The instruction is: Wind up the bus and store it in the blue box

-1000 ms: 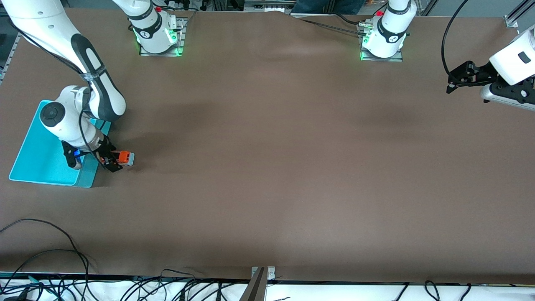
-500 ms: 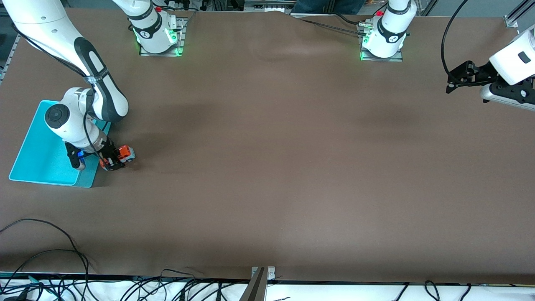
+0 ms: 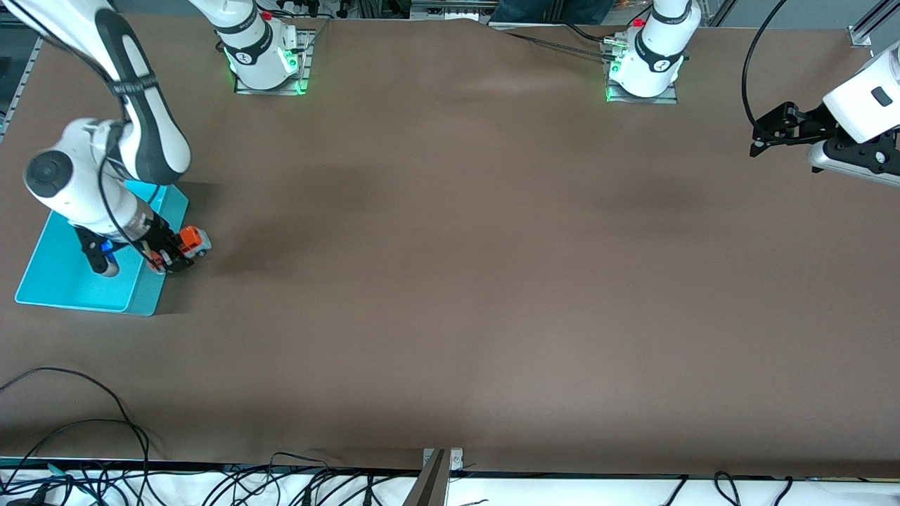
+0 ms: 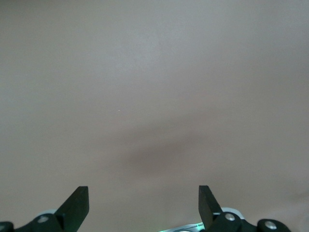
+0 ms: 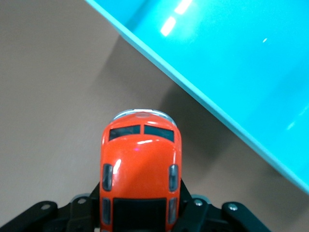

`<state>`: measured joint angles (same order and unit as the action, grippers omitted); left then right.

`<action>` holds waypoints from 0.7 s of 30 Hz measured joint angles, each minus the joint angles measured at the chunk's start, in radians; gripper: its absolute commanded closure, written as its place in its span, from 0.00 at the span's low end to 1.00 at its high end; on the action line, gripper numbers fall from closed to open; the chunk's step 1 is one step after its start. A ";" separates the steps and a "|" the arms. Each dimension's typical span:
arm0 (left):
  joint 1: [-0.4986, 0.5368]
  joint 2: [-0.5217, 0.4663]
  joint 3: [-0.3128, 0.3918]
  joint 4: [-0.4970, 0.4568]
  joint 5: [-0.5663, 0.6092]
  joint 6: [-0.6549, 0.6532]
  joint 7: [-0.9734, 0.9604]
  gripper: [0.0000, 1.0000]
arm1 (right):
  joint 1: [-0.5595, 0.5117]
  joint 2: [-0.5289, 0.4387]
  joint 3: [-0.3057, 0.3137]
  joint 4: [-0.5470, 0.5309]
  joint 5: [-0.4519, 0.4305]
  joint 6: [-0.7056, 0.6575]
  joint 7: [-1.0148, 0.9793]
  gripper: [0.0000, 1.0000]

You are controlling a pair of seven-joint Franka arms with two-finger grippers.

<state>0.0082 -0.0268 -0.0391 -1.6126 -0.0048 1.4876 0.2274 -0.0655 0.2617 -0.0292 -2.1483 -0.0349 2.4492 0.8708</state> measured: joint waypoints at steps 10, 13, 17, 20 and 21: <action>0.000 0.001 0.000 0.000 -0.001 0.000 0.000 0.00 | 0.000 -0.162 -0.018 0.006 -0.009 -0.233 -0.278 1.00; 0.000 0.001 0.000 0.000 -0.001 0.000 0.000 0.00 | -0.001 -0.183 -0.057 0.010 -0.028 -0.264 -0.380 1.00; 0.000 0.001 0.000 0.000 -0.001 0.000 0.000 0.00 | -0.005 -0.190 -0.126 0.011 -0.040 -0.269 -0.531 1.00; 0.000 0.001 0.000 0.000 -0.001 0.000 0.000 0.00 | -0.010 -0.188 -0.174 0.011 -0.041 -0.269 -0.650 1.00; 0.000 0.001 0.000 0.000 -0.001 0.000 0.000 0.00 | -0.011 -0.187 -0.190 0.011 -0.042 -0.269 -0.687 1.00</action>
<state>0.0082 -0.0256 -0.0394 -1.6126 -0.0054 1.4875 0.2274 -0.0763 0.0751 -0.2197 -2.1377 -0.0768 2.1802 0.1841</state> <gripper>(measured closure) 0.000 0.449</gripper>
